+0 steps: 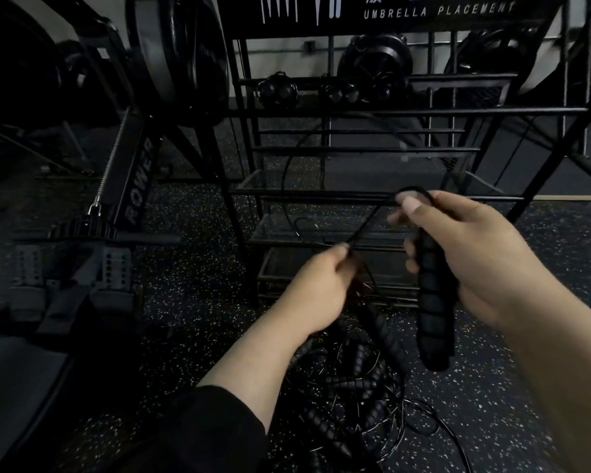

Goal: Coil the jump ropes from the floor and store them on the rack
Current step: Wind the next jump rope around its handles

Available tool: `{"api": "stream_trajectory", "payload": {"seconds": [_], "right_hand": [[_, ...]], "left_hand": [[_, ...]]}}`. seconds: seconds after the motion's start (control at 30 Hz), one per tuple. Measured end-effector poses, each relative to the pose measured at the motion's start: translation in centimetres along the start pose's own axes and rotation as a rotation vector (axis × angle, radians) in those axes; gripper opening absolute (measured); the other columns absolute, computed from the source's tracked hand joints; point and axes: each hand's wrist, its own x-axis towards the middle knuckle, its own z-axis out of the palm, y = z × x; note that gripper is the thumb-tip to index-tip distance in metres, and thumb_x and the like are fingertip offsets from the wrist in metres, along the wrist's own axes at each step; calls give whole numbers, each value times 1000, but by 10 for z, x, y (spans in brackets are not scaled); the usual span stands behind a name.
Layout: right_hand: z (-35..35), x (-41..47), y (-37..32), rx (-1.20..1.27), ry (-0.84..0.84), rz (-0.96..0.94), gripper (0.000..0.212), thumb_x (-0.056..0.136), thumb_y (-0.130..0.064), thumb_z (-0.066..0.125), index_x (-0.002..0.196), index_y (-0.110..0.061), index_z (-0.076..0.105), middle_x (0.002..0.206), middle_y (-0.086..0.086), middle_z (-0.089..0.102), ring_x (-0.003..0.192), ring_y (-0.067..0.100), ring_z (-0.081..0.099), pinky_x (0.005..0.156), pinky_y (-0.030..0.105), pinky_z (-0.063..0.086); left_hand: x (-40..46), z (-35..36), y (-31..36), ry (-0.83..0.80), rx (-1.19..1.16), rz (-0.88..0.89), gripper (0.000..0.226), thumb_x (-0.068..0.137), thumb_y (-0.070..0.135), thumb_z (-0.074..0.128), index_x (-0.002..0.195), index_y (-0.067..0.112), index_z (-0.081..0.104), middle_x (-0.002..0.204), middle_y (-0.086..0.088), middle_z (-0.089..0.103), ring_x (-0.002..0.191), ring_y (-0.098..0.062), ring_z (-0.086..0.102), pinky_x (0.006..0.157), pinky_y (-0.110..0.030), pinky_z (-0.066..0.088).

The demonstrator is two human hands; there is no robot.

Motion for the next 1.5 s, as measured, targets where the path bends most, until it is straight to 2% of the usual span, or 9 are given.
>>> {"api": "stream_trajectory", "payload": {"seconds": [0.2, 0.4, 0.57, 0.77, 0.87, 1.0, 1.17, 1.33, 1.5], "right_hand": [[-22, 3, 11, -256, -100, 210, 44, 93, -4, 63, 135, -19, 60, 110, 13, 74, 80, 17, 63, 70, 29, 55], [-23, 4, 9, -220, -40, 127, 53, 91, -1, 70, 140, -15, 54, 117, -13, 74, 85, 17, 75, 64, 21, 57], [-21, 3, 4, -212, 68, 83, 28, 91, -11, 73, 118, -17, 71, 97, 3, 79, 62, 8, 68, 49, 17, 50], [-2, -3, 6, -105, -13, 74, 21, 91, -16, 71, 111, -16, 76, 99, 5, 80, 67, 8, 65, 53, 15, 49], [17, -8, 18, -45, -48, 90, 14, 92, -19, 71, 102, -14, 77, 102, 9, 79, 77, 15, 70, 66, 21, 56], [37, -16, 35, 72, -234, 192, 27, 98, -29, 62, 125, -28, 70, 114, 8, 77, 110, 26, 72, 100, 43, 55], [36, -16, 43, -236, -426, 201, 76, 80, -46, 81, 145, -48, 41, 115, -11, 75, 108, 12, 72, 101, 42, 55], [35, -10, 46, -146, -198, 209, 42, 80, -9, 83, 115, -19, 63, 101, 18, 75, 91, 36, 75, 83, 56, 61], [22, -1, 41, 90, -12, 170, 27, 86, -11, 78, 109, -11, 64, 98, 14, 76, 89, 33, 76, 79, 48, 63]], "left_hand": [[2, -17, 6, 296, -335, 36, 30, 111, 33, 35, 97, 22, 59, 67, 4, 44, 55, -16, 49, 60, -35, 53], [1, -28, 17, 363, -719, -175, 32, 111, 35, 35, 108, 17, 62, 56, 8, 36, 45, -7, 27, 44, -25, 30], [0, -31, 24, 321, -989, -296, 31, 111, 35, 38, 106, 17, 62, 54, 7, 33, 43, -7, 24, 40, -19, 26], [-2, -28, 28, 272, -1180, -419, 28, 109, 34, 44, 105, 16, 64, 55, 6, 34, 42, -8, 25, 39, -20, 27], [-1, -24, 31, 267, -1288, -441, 28, 109, 35, 44, 104, 16, 63, 54, 6, 32, 41, -7, 24, 37, -19, 27], [3, -23, 30, 420, -1255, -465, 32, 110, 31, 42, 99, 13, 66, 52, 5, 38, 37, -7, 32, 34, -18, 31], [7, -19, 22, 522, -1354, -456, 28, 111, 27, 38, 105, 12, 60, 49, 5, 32, 39, -9, 30, 38, -18, 33], [7, -17, 30, 419, -1177, -378, 27, 106, 33, 50, 113, 12, 64, 80, -5, 64, 73, -20, 61, 83, -40, 54], [-7, -8, 28, -194, -797, -405, 52, 98, 58, 53, 127, 17, 69, 123, -9, 73, 117, -26, 68, 106, -50, 50]]}}
